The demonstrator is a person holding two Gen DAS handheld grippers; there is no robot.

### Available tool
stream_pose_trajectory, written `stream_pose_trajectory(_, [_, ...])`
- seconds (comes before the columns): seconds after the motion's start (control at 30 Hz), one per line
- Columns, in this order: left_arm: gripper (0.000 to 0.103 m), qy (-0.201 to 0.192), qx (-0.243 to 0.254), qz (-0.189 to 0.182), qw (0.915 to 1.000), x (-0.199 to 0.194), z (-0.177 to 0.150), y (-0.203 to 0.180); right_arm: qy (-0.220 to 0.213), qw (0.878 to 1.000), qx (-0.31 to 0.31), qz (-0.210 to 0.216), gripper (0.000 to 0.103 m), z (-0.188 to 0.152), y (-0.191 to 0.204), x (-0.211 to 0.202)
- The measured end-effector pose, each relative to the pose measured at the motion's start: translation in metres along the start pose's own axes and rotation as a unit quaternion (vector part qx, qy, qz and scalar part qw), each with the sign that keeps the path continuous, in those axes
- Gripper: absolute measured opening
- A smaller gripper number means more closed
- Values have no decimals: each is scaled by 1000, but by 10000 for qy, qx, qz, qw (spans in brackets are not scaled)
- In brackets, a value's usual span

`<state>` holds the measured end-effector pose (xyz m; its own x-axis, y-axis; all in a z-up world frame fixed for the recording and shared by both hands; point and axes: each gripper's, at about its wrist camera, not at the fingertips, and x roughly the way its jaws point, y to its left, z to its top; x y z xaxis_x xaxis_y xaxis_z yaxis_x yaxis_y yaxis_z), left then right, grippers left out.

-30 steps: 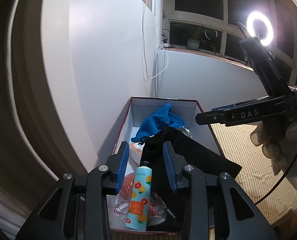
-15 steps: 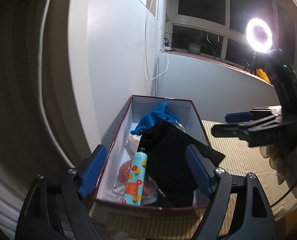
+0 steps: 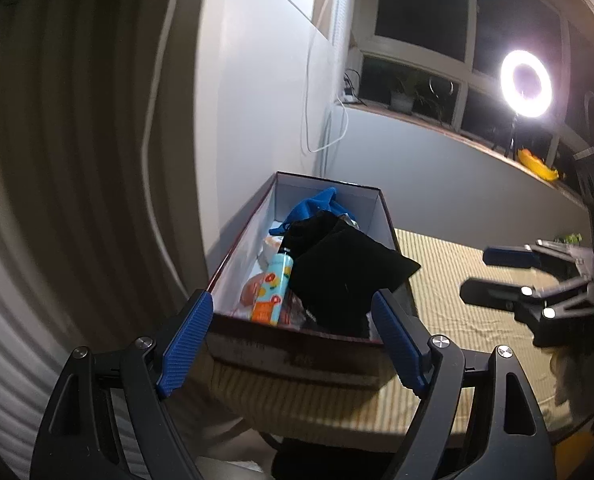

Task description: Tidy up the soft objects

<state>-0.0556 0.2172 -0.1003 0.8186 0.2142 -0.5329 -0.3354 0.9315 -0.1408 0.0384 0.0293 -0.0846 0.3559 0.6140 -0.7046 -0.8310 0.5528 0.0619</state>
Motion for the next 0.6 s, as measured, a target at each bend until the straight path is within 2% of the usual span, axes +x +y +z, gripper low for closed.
stream_pose_trajectory(0.2, [82, -125, -329, 144, 9993, -25, -18, 3, -296, 9993, -10, -223, 78, -30, 15, -25])
stream_pose_trajectory(0.37, [82, -210, -348, 336, 9986, -42, -26, 2, -422, 9986, -28, -331, 79, -44, 23, -41])
stream_pose_trajectory(0.6, [82, -257, -362, 407, 9982, -53, -34, -1, -596, 9976, 66, -334, 81, -56, 26, -61])
